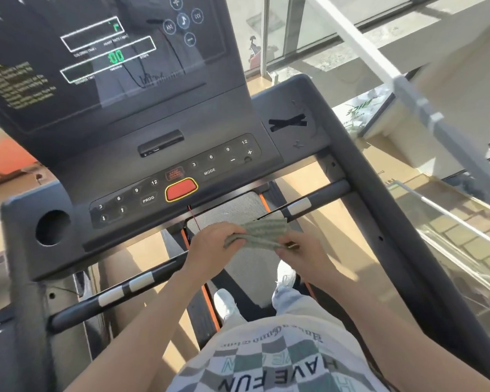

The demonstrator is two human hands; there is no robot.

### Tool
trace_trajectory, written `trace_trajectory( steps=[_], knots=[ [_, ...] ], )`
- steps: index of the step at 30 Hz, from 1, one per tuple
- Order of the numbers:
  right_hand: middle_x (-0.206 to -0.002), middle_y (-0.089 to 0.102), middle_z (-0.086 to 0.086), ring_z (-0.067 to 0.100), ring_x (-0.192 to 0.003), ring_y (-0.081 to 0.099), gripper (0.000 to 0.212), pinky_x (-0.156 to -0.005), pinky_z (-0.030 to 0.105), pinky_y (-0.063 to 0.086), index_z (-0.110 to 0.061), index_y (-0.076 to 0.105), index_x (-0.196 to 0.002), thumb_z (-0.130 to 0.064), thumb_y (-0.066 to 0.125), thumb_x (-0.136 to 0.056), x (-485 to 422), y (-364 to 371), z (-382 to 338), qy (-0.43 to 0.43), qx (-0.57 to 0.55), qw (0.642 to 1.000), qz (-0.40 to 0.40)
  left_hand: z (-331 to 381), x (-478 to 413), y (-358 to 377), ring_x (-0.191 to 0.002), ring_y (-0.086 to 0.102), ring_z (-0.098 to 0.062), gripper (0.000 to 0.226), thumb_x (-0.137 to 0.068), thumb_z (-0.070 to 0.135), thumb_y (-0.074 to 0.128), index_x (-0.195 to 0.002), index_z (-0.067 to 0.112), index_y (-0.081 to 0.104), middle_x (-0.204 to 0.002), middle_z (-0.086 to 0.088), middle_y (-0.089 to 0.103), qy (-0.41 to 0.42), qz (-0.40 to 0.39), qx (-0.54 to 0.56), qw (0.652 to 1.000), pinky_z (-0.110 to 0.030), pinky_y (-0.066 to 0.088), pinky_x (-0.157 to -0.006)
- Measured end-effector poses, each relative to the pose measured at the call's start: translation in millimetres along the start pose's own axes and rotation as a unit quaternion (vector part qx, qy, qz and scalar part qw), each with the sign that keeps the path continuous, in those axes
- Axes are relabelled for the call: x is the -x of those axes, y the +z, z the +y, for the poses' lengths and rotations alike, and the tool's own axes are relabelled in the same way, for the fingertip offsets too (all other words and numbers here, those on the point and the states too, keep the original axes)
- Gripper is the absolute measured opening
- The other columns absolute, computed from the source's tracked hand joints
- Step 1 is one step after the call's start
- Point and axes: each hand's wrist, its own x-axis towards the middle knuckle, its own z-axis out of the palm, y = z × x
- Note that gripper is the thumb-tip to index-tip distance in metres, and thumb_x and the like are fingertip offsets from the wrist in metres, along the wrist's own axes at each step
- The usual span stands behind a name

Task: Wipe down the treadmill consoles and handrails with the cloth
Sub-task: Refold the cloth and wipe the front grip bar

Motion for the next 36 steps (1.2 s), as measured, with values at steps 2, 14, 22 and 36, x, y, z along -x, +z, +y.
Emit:
trace_trajectory(
  steps=[2, 14, 22, 36],
  knots=[
    [-0.09, 0.074, -0.006, 0.011, -0.083, 0.067, 0.016, -0.073, 0.02, 0.052, -0.017, 0.07, -0.074, -0.009, 0.071, -0.087, 16.1, -9.0, -0.9, 0.076, -0.108, 0.991, -0.017, 2.9, 1.5, 2.1, -0.098, 0.063, -0.004, 0.019, -0.093, 0.032, 0.071, -0.112, 0.032, 0.074, -0.104, 0.018, 0.072, 0.01, -0.01, -0.004, 1.0, -0.028, 0.052, -0.086],
    [-0.081, 0.065, 0.013, 0.024, -0.066, 0.063, 0.034, -0.069, 0.039, 0.054, 0.005, 0.061, -0.119, -0.022, 0.059, -0.099, 32.1, -7.8, 14.8, 0.321, -0.47, 0.82, 0.056, -11.4, 9.8, 11.4, -0.119, 0.059, -0.012, 0.035, -0.102, 0.036, 0.056, -0.135, 0.028, 0.063, -0.128, 0.01, 0.067, -0.088, -0.013, -0.039, 0.995, -0.032, 0.048, -0.098],
    [-0.096, 0.07, 0.015, 0.032, -0.091, 0.065, 0.03, -0.092, 0.049, 0.053, -0.009, 0.066, -0.108, -0.033, 0.063, -0.091, -9.6, 36.1, -45.6, 0.329, -0.572, 0.747, -0.085, -20.7, 21.7, 4.4, -0.122, 0.053, -0.015, 0.041, -0.1, 0.021, 0.061, -0.141, 0.025, 0.057, -0.134, 0.01, 0.064, -0.05, -0.051, 0.007, 0.997, -0.039, 0.044, -0.105],
    [-0.123, 0.063, 0.03, 0.044, -0.114, 0.062, 0.046, -0.096, 0.052, 0.053, 0.006, 0.06, -0.122, -0.035, 0.055, -0.1, -14.8, 42.5, -52.9, 0.368, -0.716, 0.587, -0.09, -35.8, 33.8, 4.9, -0.128, 0.05, -0.024, 0.024, -0.092, 0.024, 0.072, -0.112, 0.036, 0.075, -0.144, 0.006, 0.056, 0.025, -0.049, -0.038, 0.998, -0.051, 0.043, -0.105]
  ],
)
